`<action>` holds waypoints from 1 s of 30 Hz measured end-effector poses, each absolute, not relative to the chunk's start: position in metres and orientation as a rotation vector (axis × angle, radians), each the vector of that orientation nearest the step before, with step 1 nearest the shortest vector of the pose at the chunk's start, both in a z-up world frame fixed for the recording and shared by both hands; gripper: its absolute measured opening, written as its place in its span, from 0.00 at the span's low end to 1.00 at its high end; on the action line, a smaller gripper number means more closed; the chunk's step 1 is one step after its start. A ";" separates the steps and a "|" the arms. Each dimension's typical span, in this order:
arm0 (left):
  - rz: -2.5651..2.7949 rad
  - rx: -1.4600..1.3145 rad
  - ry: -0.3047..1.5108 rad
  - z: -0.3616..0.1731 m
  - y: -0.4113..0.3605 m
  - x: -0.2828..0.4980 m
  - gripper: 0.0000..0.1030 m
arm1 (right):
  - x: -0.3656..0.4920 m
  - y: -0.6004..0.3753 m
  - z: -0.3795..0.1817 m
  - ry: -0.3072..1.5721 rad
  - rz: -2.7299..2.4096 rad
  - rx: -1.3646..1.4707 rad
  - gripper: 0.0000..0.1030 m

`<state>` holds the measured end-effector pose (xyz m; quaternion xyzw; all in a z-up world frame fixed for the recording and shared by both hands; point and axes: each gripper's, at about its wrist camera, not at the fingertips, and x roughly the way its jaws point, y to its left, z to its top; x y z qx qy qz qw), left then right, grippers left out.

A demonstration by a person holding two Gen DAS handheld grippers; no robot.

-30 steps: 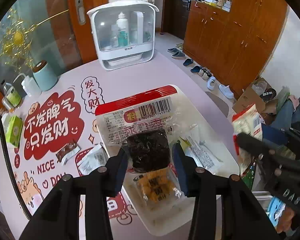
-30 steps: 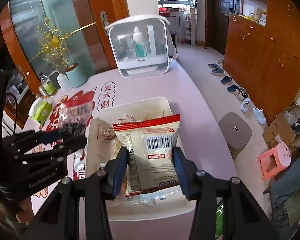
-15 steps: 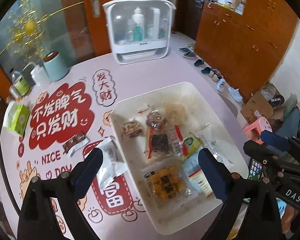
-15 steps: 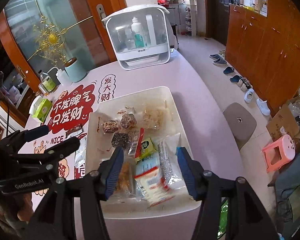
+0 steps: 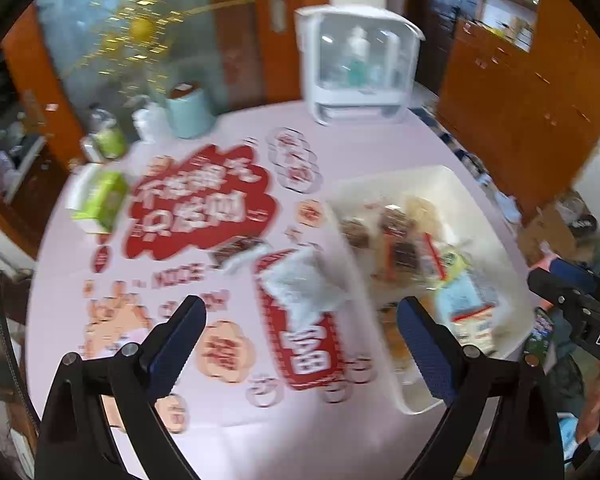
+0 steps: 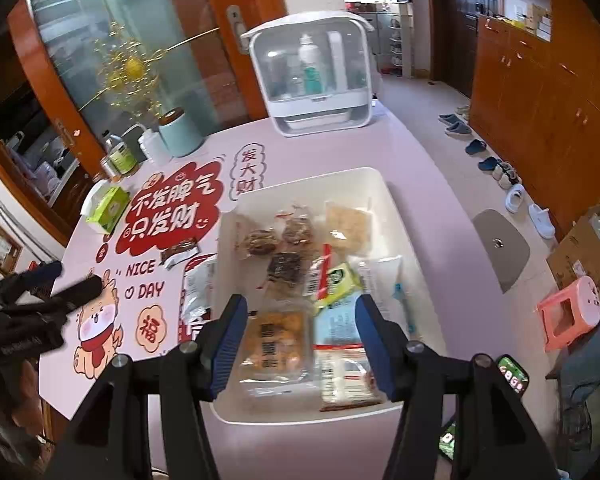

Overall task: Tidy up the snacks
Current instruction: 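Move both open grippers back toward the last snacks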

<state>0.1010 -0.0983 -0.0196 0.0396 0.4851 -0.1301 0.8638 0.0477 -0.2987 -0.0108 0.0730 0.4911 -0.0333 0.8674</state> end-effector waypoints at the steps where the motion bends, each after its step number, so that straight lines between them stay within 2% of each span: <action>1: -0.256 0.081 1.006 -0.016 -0.088 0.101 0.93 | 0.048 -0.294 -0.011 1.028 -0.062 0.150 0.55; 12: -0.145 0.096 0.899 0.015 0.037 0.100 0.93 | 0.064 -0.216 -0.021 1.046 0.001 0.129 0.55; 19: -0.189 0.206 0.826 0.024 0.072 0.128 0.93 | 0.081 -0.164 -0.021 1.037 -0.004 0.093 0.55; 23: -0.272 0.297 0.817 0.003 0.066 0.164 0.93 | 0.101 -0.140 -0.027 1.013 -0.032 0.051 0.55; 30: -0.535 0.406 0.893 -0.088 0.021 0.230 0.93 | 0.139 -0.113 -0.078 1.030 -0.060 0.018 0.56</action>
